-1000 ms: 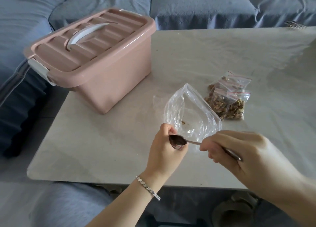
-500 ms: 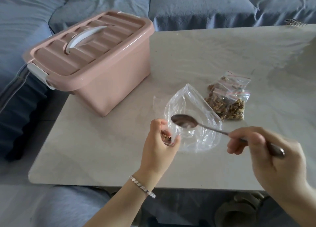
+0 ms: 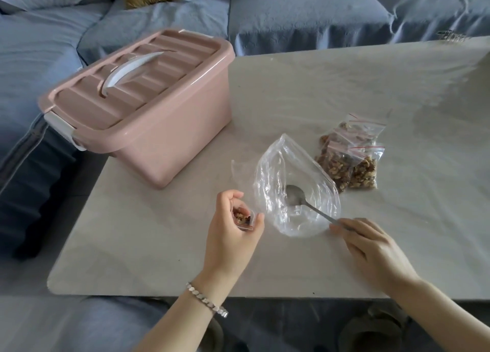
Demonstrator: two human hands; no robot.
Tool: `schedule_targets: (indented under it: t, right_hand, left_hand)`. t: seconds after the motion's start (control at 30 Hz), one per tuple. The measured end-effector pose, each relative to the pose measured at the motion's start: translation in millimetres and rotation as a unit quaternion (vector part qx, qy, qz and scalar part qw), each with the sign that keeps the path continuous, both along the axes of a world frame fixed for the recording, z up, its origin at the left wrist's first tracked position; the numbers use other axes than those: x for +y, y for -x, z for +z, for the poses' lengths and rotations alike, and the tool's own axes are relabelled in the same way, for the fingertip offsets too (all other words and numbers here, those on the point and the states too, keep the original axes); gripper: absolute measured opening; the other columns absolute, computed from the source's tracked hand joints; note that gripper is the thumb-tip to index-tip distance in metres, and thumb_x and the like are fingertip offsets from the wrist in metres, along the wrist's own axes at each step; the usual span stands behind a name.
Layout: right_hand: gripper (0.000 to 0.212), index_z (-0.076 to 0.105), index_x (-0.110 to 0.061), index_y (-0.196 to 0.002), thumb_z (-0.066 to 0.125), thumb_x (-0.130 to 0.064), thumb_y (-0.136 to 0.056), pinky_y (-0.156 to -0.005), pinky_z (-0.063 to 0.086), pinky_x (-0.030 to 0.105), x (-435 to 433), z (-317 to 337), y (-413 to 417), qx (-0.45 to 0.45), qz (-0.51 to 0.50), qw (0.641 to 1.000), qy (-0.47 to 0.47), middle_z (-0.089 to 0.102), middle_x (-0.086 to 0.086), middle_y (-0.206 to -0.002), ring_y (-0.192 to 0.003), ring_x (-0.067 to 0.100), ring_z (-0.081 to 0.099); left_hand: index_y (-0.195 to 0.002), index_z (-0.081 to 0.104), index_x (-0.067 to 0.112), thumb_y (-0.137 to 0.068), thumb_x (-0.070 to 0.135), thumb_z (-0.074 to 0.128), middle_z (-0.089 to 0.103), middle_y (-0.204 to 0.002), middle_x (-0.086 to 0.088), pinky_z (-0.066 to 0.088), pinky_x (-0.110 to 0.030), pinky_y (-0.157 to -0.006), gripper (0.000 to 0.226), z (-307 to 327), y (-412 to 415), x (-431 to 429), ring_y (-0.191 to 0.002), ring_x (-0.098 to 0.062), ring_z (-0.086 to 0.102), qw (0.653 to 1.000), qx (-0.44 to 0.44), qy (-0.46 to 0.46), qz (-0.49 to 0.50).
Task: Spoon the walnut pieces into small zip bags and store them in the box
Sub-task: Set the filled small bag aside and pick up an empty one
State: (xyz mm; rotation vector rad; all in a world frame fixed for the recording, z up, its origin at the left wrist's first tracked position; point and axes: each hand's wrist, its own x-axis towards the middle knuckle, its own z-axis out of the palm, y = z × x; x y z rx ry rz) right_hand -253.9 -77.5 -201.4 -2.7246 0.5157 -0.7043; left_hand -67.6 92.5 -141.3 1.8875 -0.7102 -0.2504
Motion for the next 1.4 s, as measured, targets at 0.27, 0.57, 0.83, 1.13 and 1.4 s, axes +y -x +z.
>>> schedule_targets:
  t: [0.27,0.57,0.83,1.13,1.4]
  right_hand:
    - [0.014,0.074,-0.011,-0.09,0.072,-0.012,-0.076,-0.078,0.053,0.049,-5.1,6.2,-7.2,0.061,-0.059,0.996,-0.01,0.069,0.008,-0.102,-0.1,0.022,0.048]
    - [0.025,0.066,-0.038,-0.1,0.059,-0.049,-0.079,-0.08,0.039,0.007,56.8,108.7,-52.9,0.041,0.025,0.953,-0.299,0.055,-0.021,-0.096,-0.092,-0.004,0.053]
    - [0.013,0.072,-0.03,-0.093,0.062,-0.033,-0.085,-0.081,0.04,0.018,62.3,116.7,-71.5,0.138,0.023,0.947,-0.288,0.064,-0.01,-0.095,-0.089,0.004,0.053]
    - [0.011,0.073,-0.021,-0.092,0.065,-0.024,-0.084,-0.076,0.046,0.021,37.3,107.2,-54.0,0.13,0.061,0.966,-0.215,0.069,-0.009,-0.088,-0.085,0.008,0.058]
    - [0.014,0.071,-0.021,-0.082,0.074,-0.009,-0.074,-0.072,0.046,0.013,38.5,75.5,-34.4,0.073,0.045,0.978,-0.191,0.067,-0.014,-0.079,-0.078,0.003,0.059]
  left_hand:
    - [-0.096,0.037,0.037,-0.075,0.011,0.073,0.051,-0.077,0.007,0.045,-0.014,-0.067,0.049,2.0,3.9,-6.2,-0.068,-0.007,0.055,1.0,-0.002,0.009,-0.012]
    - [-0.098,0.031,0.042,-0.078,0.02,0.069,0.053,-0.079,0.004,0.047,-0.018,-0.061,0.048,4.1,18.8,-17.3,-0.067,-0.011,0.055,0.998,-0.002,-0.014,-0.064]
    - [-0.104,0.019,0.062,-0.077,0.032,0.063,0.046,-0.09,0.008,0.041,-0.01,-0.069,0.06,-4.7,20.2,-18.5,-0.079,-0.011,0.052,0.989,-0.067,-0.015,-0.13]
    - [-0.102,0.064,0.031,-0.066,0.038,0.076,0.065,-0.091,0.034,0.044,-0.017,-0.073,0.039,6.9,4.9,-8.2,-0.085,0.004,0.062,0.975,0.129,-0.051,-0.173]
    - [-0.069,0.07,0.03,-0.072,0.016,0.078,0.071,-0.078,0.013,0.05,-0.028,-0.082,0.016,-2.8,14.3,-8.1,-0.08,-0.006,0.064,0.98,0.098,-0.049,-0.164]
